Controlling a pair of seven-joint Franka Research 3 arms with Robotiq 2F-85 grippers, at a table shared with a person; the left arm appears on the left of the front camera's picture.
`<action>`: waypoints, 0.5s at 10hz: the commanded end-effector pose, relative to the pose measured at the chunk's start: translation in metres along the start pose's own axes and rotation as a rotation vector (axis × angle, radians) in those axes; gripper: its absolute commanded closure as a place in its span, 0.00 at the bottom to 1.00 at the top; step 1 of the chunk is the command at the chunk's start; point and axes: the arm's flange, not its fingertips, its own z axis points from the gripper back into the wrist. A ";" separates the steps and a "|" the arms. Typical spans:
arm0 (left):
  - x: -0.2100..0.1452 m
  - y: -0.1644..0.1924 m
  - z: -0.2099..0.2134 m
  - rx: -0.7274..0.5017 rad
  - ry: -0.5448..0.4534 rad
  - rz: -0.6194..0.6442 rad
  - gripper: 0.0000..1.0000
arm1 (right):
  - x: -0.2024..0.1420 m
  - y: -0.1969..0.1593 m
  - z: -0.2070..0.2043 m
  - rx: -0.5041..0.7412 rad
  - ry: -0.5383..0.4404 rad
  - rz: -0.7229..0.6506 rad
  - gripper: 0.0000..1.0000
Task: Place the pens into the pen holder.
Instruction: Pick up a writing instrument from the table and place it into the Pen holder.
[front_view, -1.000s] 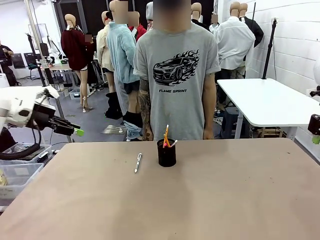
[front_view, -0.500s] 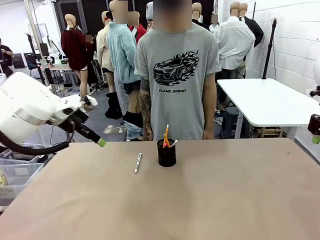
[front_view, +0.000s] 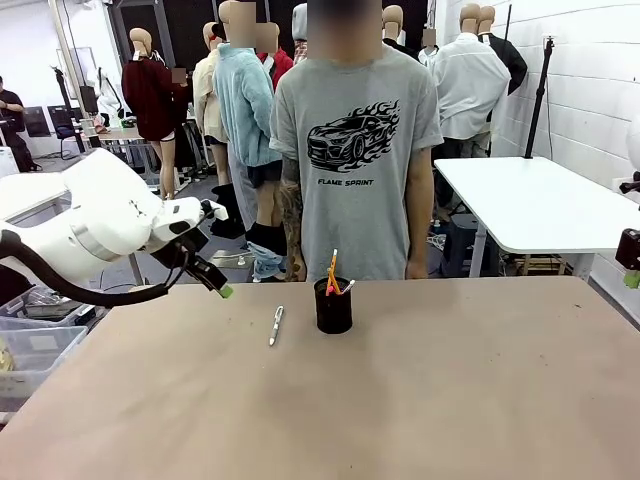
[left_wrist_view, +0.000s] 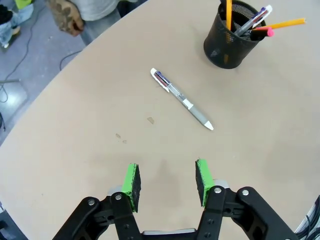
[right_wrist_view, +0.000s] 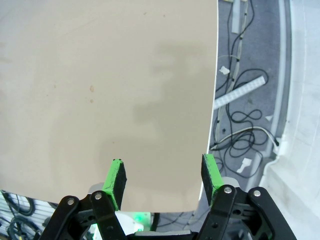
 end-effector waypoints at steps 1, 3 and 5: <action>0.002 -0.003 -0.010 0.009 0.010 -0.003 0.41 | 0.001 0.001 -0.001 -0.003 0.005 -0.009 0.24; 0.011 -0.007 -0.038 0.016 0.091 0.055 0.41 | 0.001 0.001 -0.001 -0.003 0.005 -0.009 0.24; 0.046 -0.008 -0.070 0.091 0.174 0.081 0.41 | 0.001 0.001 -0.001 -0.003 0.005 -0.009 0.24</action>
